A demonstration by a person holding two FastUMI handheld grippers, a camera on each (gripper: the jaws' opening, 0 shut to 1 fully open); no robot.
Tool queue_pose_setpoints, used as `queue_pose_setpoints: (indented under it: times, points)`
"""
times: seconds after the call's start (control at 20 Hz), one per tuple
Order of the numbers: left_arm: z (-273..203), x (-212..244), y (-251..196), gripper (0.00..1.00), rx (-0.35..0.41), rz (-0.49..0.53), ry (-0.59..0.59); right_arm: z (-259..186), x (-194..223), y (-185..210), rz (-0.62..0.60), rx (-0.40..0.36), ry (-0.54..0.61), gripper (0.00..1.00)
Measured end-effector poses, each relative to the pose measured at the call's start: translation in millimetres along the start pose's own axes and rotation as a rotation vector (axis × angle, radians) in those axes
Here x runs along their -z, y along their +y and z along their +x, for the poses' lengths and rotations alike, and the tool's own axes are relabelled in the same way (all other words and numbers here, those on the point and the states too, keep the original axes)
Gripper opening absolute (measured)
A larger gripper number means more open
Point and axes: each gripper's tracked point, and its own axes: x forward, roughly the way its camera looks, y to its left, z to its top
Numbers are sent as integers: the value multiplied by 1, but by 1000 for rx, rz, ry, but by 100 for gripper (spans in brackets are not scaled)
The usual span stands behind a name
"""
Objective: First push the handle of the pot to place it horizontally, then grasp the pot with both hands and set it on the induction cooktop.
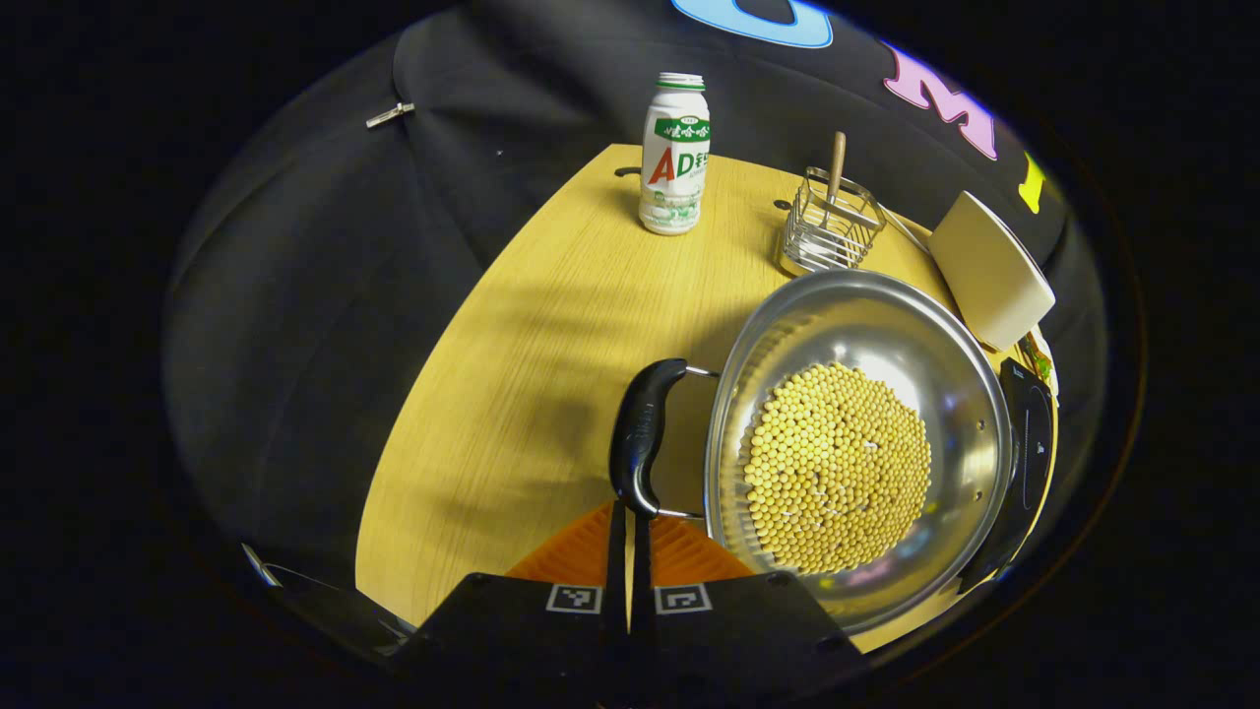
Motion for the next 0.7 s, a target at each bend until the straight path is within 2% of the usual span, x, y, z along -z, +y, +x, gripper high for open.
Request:
queue_pose_setpoints:
  times: [0.2, 0.35, 0.4, 0.5, 0.55, 0.7]
  points:
    - [-8, 1, 0, 5, 21, -15, -34, 11, 14, 35, 15, -74, 43, 98]
    - [-25, 1, 29, 5, -53, -20, -102, 17, 18, 58, 61, -125, 71, 98]
    - [-32, -7, 31, 5, -44, -19, -158, 22, 20, 66, 72, -138, 77, 98]
    - [-50, -25, 23, 5, 41, -12, -271, 32, 22, 83, 89, -169, 92, 98]
    - [-62, -30, 20, 9, 70, -6, -318, 38, 23, 93, 99, -188, 99, 98]
    - [-78, -40, 12, 65, 106, 28, -387, 56, 33, 127, 139, -252, 142, 98]
